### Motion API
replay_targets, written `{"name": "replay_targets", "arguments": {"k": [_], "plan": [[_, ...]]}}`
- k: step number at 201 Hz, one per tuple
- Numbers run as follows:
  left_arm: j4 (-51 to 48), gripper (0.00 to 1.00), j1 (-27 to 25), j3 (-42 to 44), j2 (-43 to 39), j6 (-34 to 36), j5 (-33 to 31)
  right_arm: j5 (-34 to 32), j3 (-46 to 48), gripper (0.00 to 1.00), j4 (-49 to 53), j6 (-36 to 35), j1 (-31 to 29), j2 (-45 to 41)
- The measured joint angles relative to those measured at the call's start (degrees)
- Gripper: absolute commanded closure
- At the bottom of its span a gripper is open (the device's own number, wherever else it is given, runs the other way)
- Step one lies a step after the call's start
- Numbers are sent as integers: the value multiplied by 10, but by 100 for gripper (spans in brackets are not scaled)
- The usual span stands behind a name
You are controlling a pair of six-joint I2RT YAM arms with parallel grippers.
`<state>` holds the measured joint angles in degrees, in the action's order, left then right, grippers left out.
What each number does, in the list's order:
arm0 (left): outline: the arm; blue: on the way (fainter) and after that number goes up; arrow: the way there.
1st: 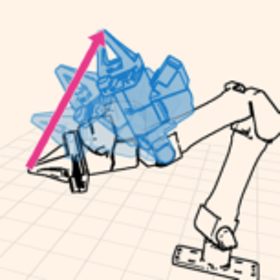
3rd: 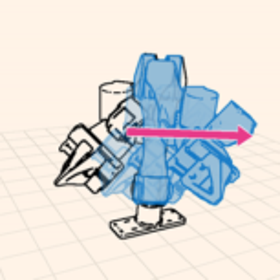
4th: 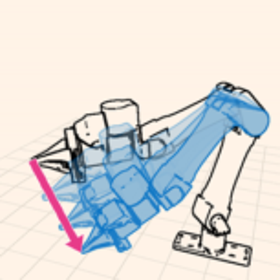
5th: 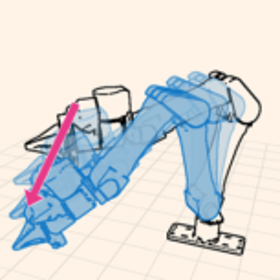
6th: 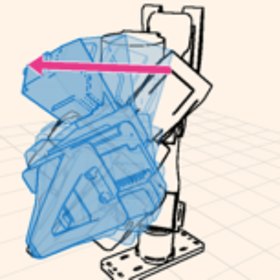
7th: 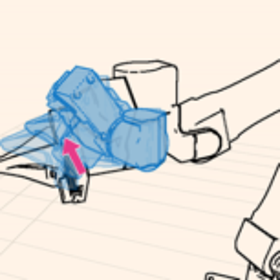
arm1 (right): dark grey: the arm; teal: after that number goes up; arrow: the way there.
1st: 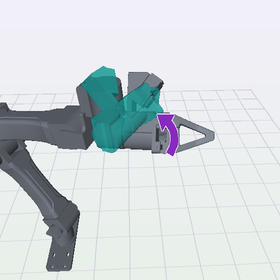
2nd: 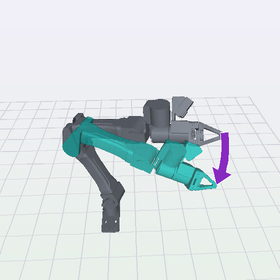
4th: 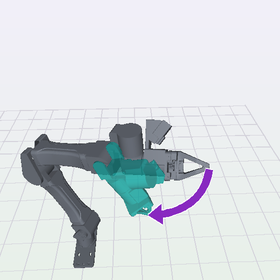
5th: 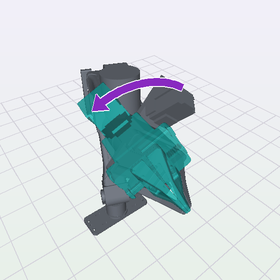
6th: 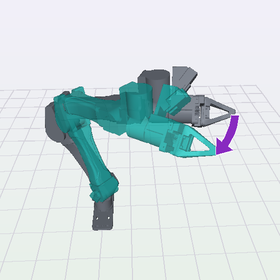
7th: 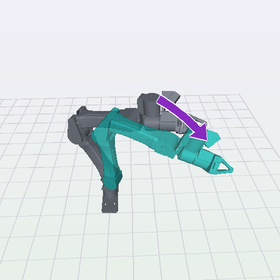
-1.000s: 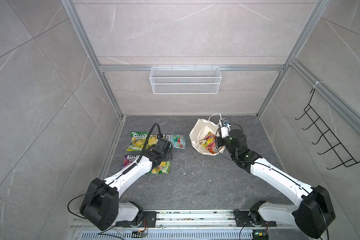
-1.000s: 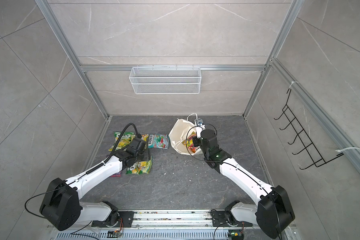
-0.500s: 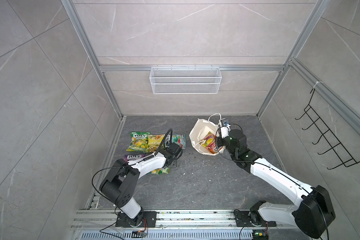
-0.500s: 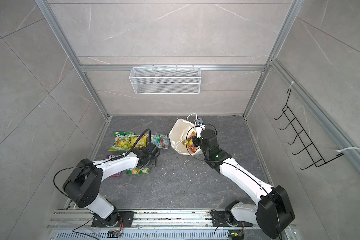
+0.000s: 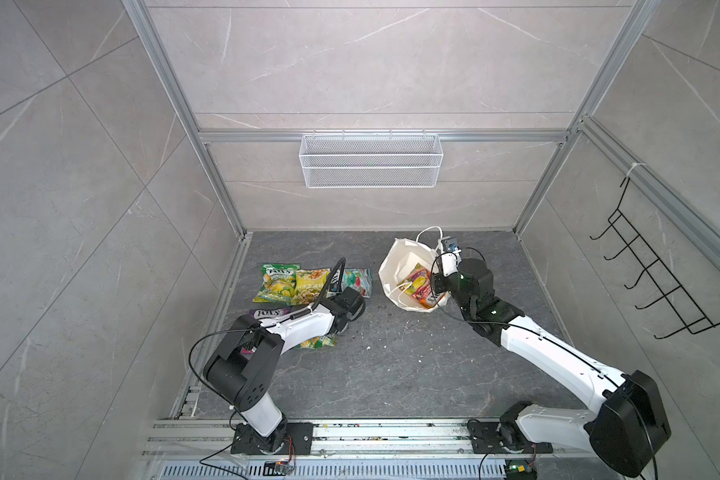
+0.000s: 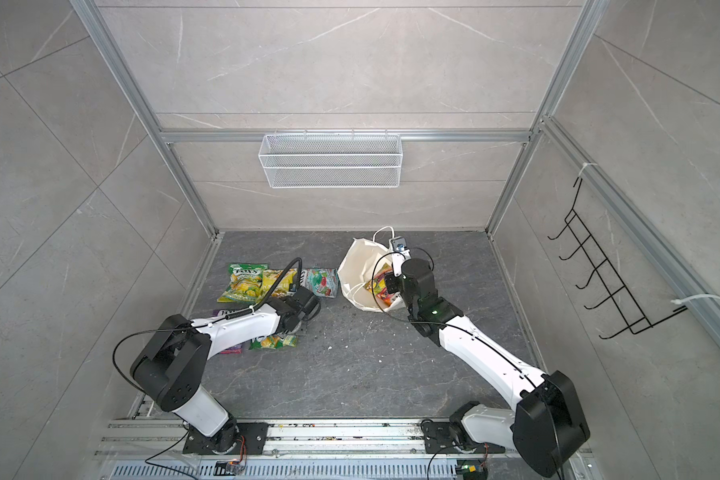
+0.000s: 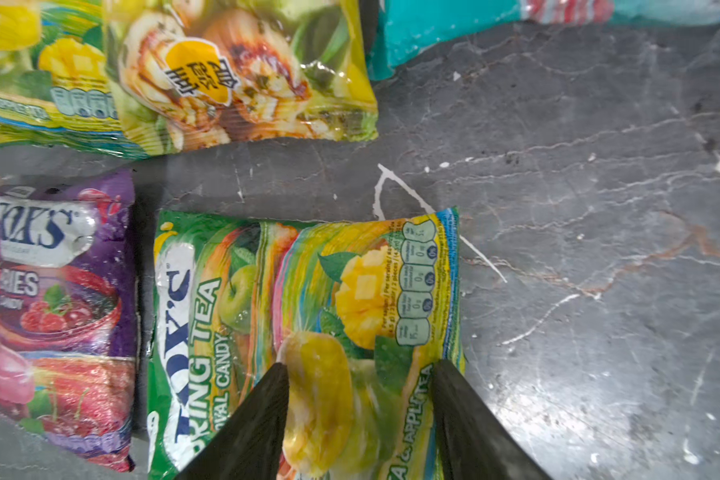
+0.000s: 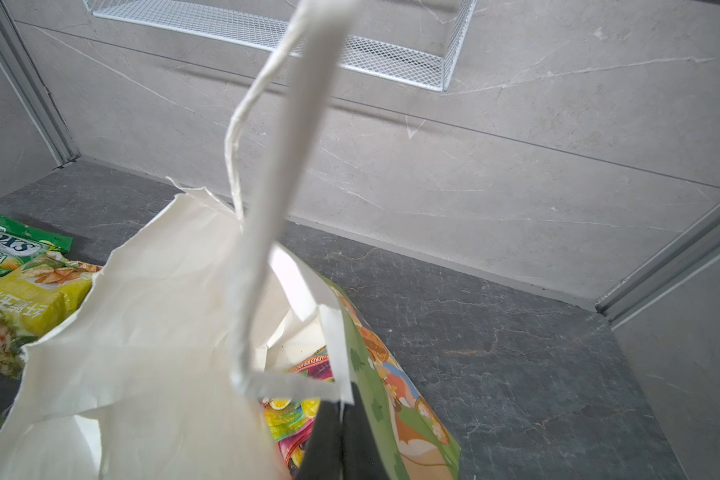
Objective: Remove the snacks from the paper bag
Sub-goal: 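Open the left gripper to release the green packet beside the others, then move the left gripper over the bag opening beside the right gripper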
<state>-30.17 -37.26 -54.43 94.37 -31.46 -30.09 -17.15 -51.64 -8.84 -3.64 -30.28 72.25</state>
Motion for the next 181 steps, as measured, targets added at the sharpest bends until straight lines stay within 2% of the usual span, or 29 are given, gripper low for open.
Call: {"name": "replay_targets", "arguments": {"k": [181], "plan": [[-11, 41, 13, 26, -45, 25, -13, 1, 0, 100, 7, 0, 0, -12]]}}
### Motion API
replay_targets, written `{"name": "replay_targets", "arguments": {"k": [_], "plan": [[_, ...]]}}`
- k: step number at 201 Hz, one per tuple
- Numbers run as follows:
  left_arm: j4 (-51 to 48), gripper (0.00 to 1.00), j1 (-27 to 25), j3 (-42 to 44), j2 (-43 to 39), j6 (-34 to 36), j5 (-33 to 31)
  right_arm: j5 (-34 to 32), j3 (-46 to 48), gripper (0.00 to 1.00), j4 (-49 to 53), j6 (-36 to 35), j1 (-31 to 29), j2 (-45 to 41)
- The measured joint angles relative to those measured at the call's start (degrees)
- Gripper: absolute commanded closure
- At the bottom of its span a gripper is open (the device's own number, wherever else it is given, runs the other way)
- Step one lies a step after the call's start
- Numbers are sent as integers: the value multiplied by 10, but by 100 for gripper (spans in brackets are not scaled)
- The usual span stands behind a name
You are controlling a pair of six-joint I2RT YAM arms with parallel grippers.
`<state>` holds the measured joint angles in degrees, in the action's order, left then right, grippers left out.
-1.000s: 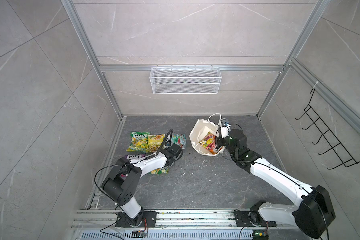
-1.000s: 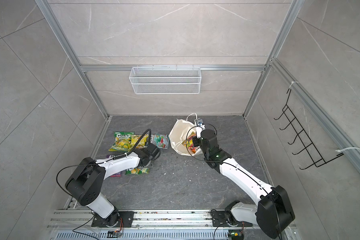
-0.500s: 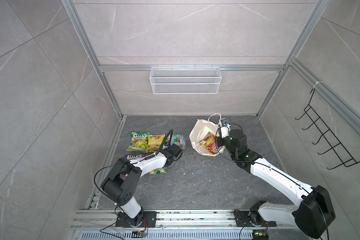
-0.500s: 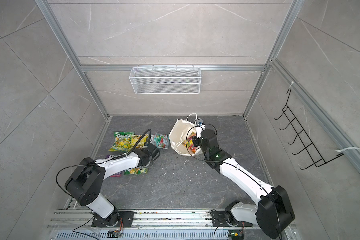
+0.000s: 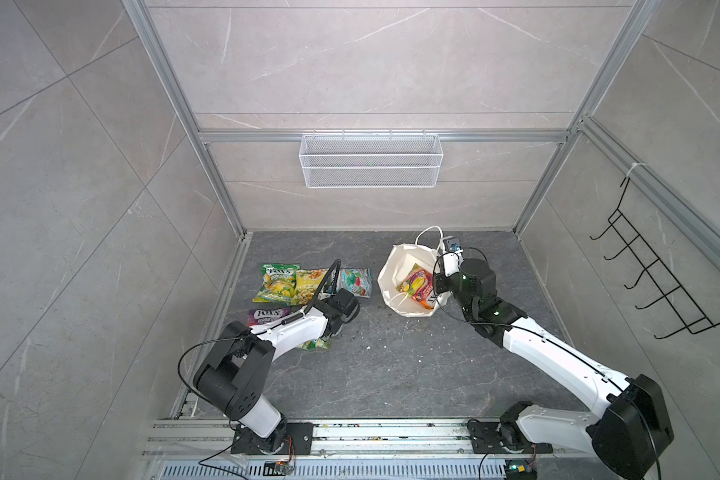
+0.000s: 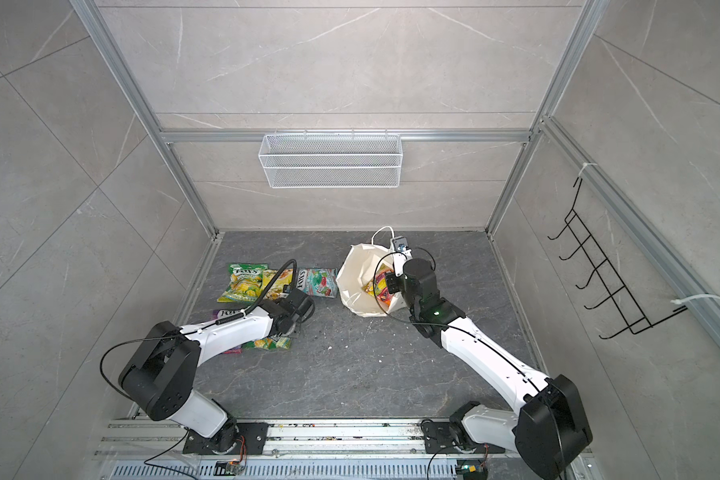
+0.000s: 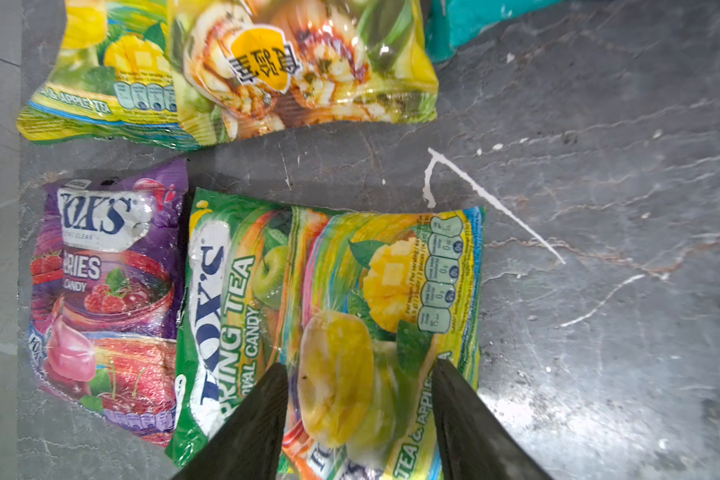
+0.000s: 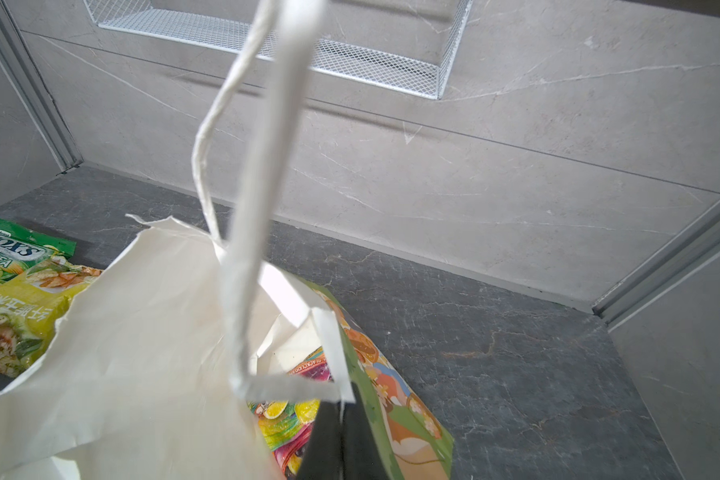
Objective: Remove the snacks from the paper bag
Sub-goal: 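Move the left gripper over the bag opening beside the right gripper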
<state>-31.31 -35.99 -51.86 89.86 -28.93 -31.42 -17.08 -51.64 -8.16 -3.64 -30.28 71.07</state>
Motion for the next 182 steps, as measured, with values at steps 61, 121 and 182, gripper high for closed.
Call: {"name": "replay_targets", "arguments": {"k": [61, 121, 182], "plan": [[64, 42, 0, -14, -149, 86, 18, 64, 9, 100, 7, -40, 0, -9], [169, 46, -1, -30, -219, 209, 156, 123, 52, 100, 19, -97, -26, -37], [246, 43, -7, -8, -194, 258, 319, 123, 111, 100, 24, -99, -58, -45]]}}
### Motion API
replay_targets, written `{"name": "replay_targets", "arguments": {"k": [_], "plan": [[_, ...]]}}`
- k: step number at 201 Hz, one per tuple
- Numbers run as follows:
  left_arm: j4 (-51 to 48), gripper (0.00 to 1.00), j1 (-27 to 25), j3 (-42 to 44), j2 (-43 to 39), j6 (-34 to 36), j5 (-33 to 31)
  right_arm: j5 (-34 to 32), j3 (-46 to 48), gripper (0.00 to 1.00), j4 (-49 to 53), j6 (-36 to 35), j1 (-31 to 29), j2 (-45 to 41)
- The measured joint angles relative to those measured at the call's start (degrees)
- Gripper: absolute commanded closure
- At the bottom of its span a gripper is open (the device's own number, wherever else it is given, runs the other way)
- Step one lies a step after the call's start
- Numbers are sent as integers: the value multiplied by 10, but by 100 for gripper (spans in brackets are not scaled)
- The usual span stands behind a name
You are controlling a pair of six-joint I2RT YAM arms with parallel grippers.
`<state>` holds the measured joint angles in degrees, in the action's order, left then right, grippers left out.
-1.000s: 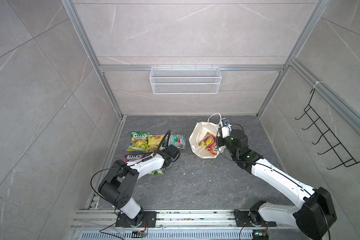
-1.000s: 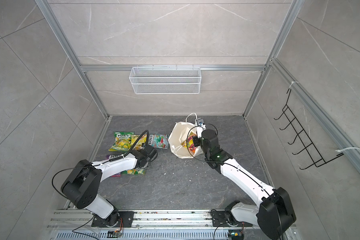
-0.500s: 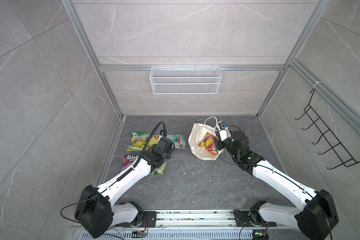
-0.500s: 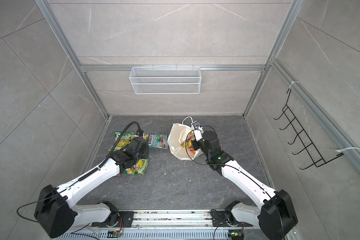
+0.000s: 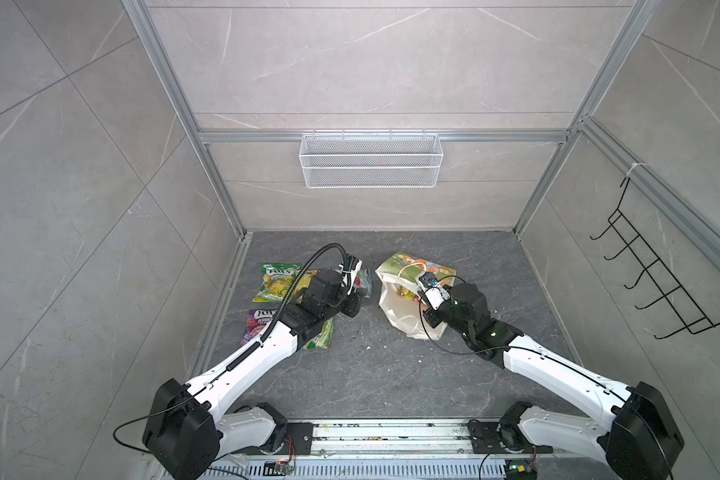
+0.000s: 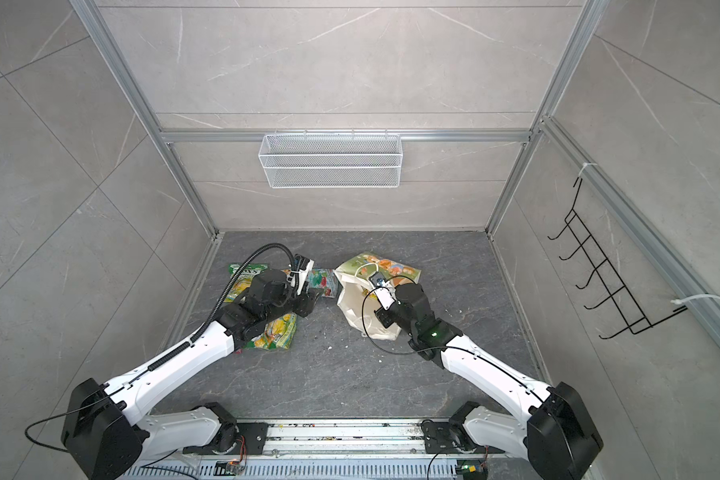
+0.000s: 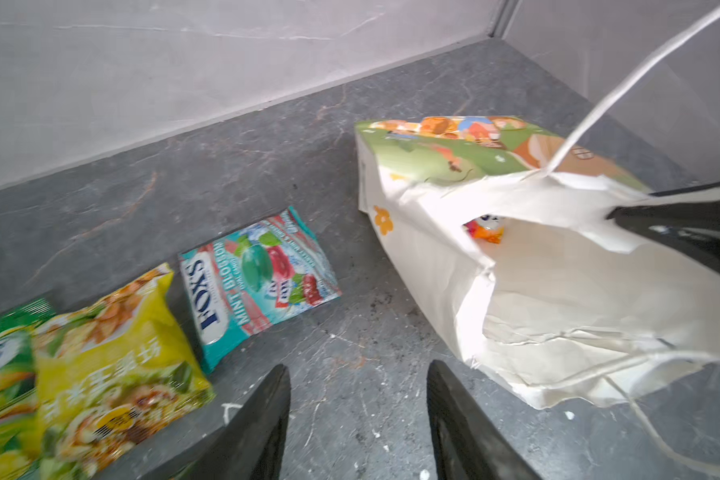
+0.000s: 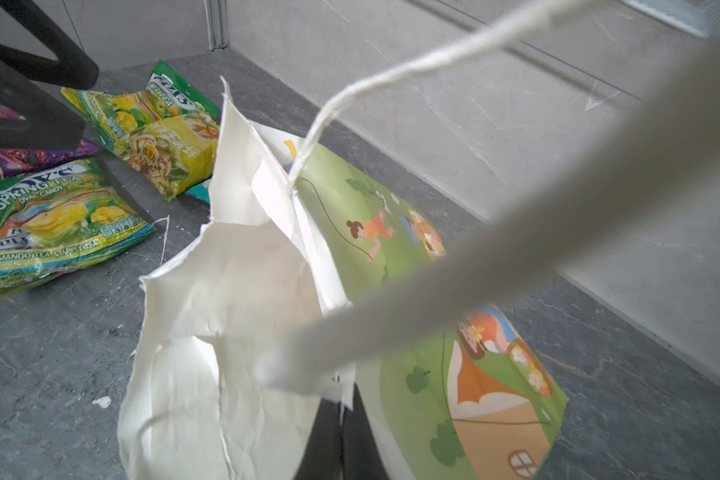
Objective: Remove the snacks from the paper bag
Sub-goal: 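Move the left gripper over the bag opening beside the right gripper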
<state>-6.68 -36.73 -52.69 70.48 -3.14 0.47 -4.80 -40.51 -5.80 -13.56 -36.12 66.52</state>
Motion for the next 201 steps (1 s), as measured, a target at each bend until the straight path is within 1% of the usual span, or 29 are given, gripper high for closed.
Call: {"name": "replay_targets", "arguments": {"k": [20, 44, 87, 98, 138, 170, 179, 201], "plan": [[28, 42, -4, 0, 4, 11, 42, -7, 1, 100, -2, 2, 0, 0], [63, 42, -9, 0, 7, 19, 78, -21, -4, 100, -2, 15, 0, 0], [87, 43, -34, -9, 48, 31, 122, -34, -17, 100, -9, 35, 0, 0], [96, 45, -42, -10, 58, 31, 132, -38, -19, 100, -9, 39, 0, 0], [165, 47, -70, -10, 105, 19, 140, -54, -26, 100, -9, 59, 0, -2], [215, 50, -78, -15, 174, -4, 140, -55, -28, 100, -9, 67, 0, -4], [225, 52, -78, -19, 195, -10, 141, -55, -28, 100, -9, 68, 0, -4], [246, 53, -78, -30, 238, -28, 143, -55, -28, 100, -8, 68, 0, -6]]}}
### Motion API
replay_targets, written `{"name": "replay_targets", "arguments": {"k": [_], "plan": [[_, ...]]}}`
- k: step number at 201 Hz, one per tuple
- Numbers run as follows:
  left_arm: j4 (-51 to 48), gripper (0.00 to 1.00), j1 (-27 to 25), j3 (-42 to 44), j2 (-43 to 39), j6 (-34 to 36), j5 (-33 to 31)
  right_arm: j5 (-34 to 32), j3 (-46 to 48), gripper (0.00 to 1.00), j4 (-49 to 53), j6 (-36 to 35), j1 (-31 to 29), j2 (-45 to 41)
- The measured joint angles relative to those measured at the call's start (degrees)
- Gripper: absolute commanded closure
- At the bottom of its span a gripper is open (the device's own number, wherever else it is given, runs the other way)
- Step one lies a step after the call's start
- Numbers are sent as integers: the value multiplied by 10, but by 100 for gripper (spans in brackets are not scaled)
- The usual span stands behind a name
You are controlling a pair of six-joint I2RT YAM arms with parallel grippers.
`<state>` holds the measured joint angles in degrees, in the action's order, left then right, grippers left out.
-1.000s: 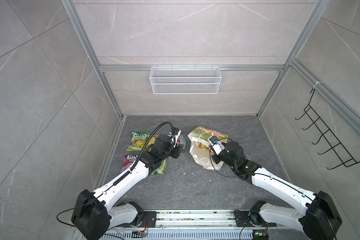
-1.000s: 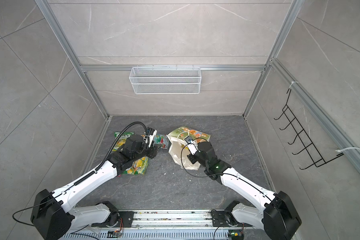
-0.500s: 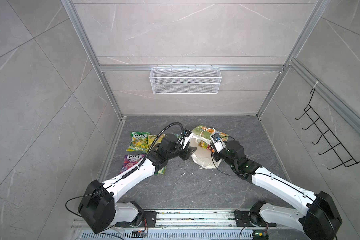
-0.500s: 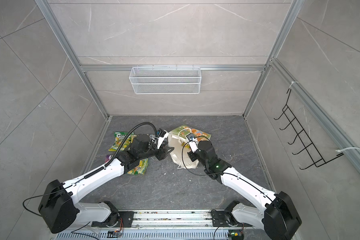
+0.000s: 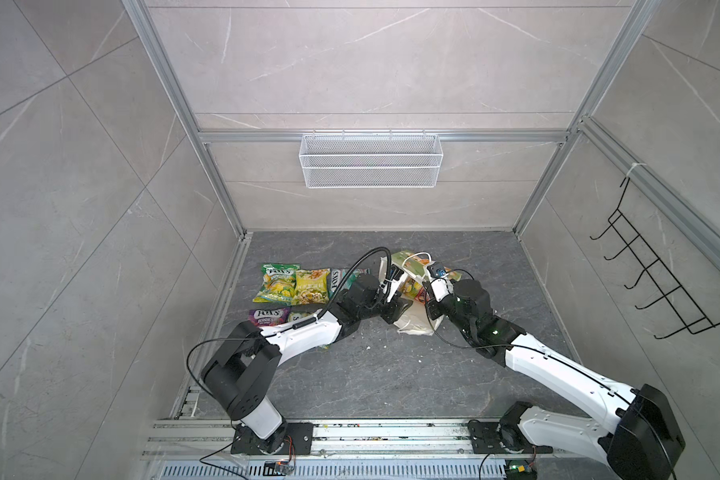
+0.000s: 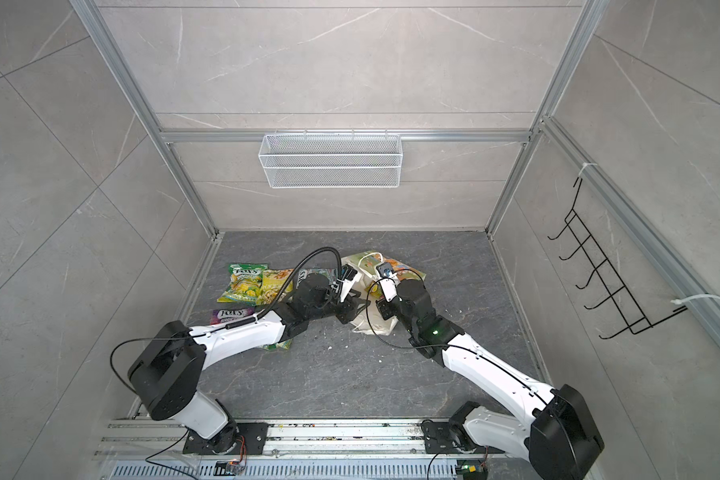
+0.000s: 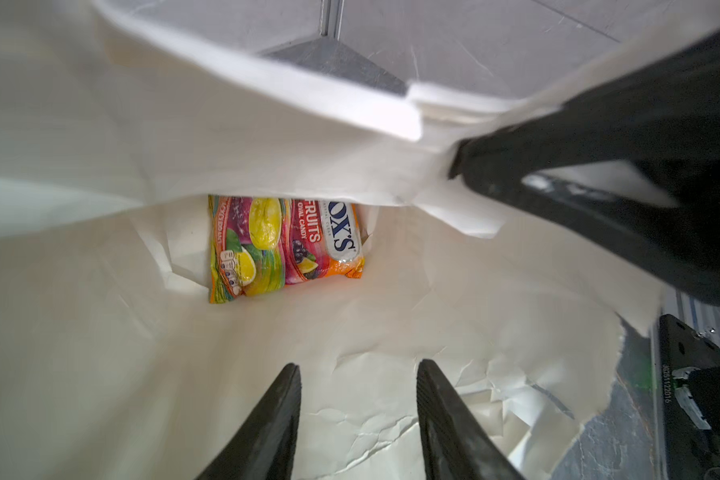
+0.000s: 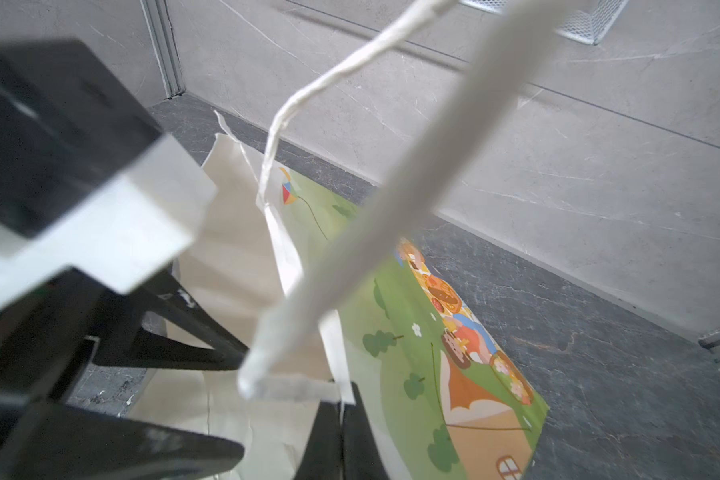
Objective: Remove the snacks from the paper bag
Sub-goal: 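Move the left gripper over the bag opening beside the right gripper, then lower the left gripper into the bag toward the pink Fox's Fruits packet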
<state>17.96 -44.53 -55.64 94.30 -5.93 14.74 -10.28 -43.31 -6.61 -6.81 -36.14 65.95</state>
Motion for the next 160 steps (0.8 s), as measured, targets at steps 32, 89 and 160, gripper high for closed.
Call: {"name": "replay_targets", "arguments": {"k": [32, 89, 160], "plan": [[18, 52, -1, -31, 46, -21, 3, -3, 0, 100, 0, 0, 0, -7], [13, 50, -5, -84, 92, -40, -38, -16, 0, 100, -1, 5, 1, -8], [-49, 49, -7, -160, 150, -43, -74, -24, 0, 100, -18, 9, 2, -8]]}}
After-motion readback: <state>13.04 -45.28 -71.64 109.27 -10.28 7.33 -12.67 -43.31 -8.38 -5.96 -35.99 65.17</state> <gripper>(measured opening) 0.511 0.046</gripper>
